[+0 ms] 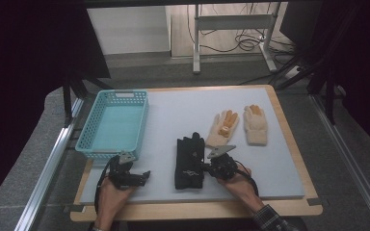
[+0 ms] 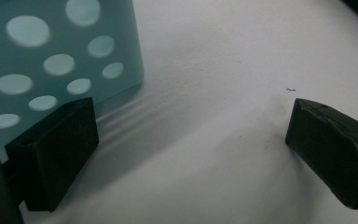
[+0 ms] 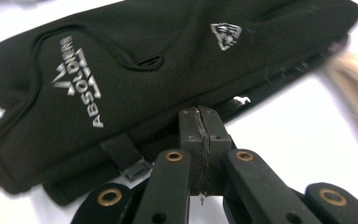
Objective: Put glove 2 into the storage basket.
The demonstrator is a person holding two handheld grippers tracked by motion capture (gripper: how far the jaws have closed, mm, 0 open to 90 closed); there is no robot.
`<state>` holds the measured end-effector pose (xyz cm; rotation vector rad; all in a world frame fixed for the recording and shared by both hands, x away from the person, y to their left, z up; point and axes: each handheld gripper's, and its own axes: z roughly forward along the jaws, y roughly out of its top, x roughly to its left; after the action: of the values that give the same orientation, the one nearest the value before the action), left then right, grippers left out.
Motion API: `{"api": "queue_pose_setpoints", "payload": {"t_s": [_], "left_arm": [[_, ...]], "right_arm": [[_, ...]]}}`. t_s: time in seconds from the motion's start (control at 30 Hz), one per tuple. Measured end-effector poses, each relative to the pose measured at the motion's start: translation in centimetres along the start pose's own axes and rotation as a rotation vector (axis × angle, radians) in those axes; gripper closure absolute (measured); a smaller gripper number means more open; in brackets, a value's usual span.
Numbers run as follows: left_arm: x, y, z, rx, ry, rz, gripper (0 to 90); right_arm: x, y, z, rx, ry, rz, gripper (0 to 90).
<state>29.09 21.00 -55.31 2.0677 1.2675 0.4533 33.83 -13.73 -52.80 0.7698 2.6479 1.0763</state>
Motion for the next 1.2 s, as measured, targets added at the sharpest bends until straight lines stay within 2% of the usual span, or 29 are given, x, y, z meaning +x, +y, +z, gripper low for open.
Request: {"api": "queue_pose_setpoints", "payload": {"t_s": [0.33,0.6,0.73,0.9,1.2], "left_arm": [[0.2,-0.1,0.0,0.000,-0.010,0.006,3.2],[0.2,-0.1,0.0,0.000,-0.010,0.003,3.0],[0.1,0.0,0.0,-0.001,-0.009,0.003,2.8],[0.2,-0.1,0.1,-0.003,-0.011,0.001,2.6],[0.2,-0.1,0.1,-0.005,-0.011,0.002,2.5]], "right_arm": [[1.9,2.2,2.9,-0.022,0.038,-0.037,84.2],[2.4,3.6,4.4,-0.030,0.047,-0.064,83.1],[2.3,3.3,4.1,-0.028,0.051,-0.077,78.9],[1.9,2.8,3.0,-0.029,0.026,-0.080,71.8],[-0.3,1.5,0.2,-0.040,-0.057,-0.054,47.2]]}}
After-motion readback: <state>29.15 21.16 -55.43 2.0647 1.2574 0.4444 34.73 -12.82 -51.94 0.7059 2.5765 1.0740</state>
